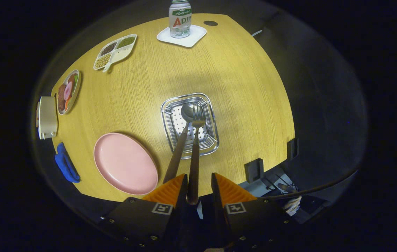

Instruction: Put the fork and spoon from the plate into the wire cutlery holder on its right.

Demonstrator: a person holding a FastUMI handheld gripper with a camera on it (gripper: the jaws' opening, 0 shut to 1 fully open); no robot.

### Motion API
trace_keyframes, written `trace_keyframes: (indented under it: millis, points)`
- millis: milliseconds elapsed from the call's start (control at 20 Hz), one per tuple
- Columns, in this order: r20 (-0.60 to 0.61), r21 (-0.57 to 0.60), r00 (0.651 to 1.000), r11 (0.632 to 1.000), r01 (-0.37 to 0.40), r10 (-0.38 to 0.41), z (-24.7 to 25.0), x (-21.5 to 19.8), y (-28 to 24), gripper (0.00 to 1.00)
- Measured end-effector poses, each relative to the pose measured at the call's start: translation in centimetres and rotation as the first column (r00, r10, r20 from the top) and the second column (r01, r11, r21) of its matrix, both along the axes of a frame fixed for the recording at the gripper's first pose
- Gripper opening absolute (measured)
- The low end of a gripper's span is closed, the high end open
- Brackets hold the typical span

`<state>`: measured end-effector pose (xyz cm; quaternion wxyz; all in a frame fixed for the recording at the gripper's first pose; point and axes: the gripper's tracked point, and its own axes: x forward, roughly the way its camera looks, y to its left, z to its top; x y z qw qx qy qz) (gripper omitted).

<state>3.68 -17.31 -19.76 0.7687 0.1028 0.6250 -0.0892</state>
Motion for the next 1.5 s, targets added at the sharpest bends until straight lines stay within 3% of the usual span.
trace_keyframes:
  millis: [400,450,500,600,950,1050,1200,1500]
  points:
    - [0.040,0.011,0.999,1.000,0.013,-0.014,1.1,0.3,-0.2,0.45]
    - [0.035,-0.019,0.999,1.000,0.009,-0.009,1.5,-0.1,-0.9,0.53]
    - [0.044,-0.024,0.999,1.000,0.012,-0.011,1.9,0.0,-1.2,0.82]
    - [0.104,0.036,0.993,0.998,0.059,-0.063,2.8,1.0,-0.6,0.97]
    - [0.300,0.083,0.951,0.995,0.052,-0.074,7.0,3.2,0.4,0.96]
    - [0.403,0.092,0.911,0.994,0.052,-0.085,8.9,4.5,0.7,0.96]
    - [0.570,0.065,0.818,0.996,0.059,-0.085,12.2,5.6,0.5,0.96]
    - [0.818,-0.138,0.572,0.985,0.100,0.057,20.1,6.5,-0.4,0.96]
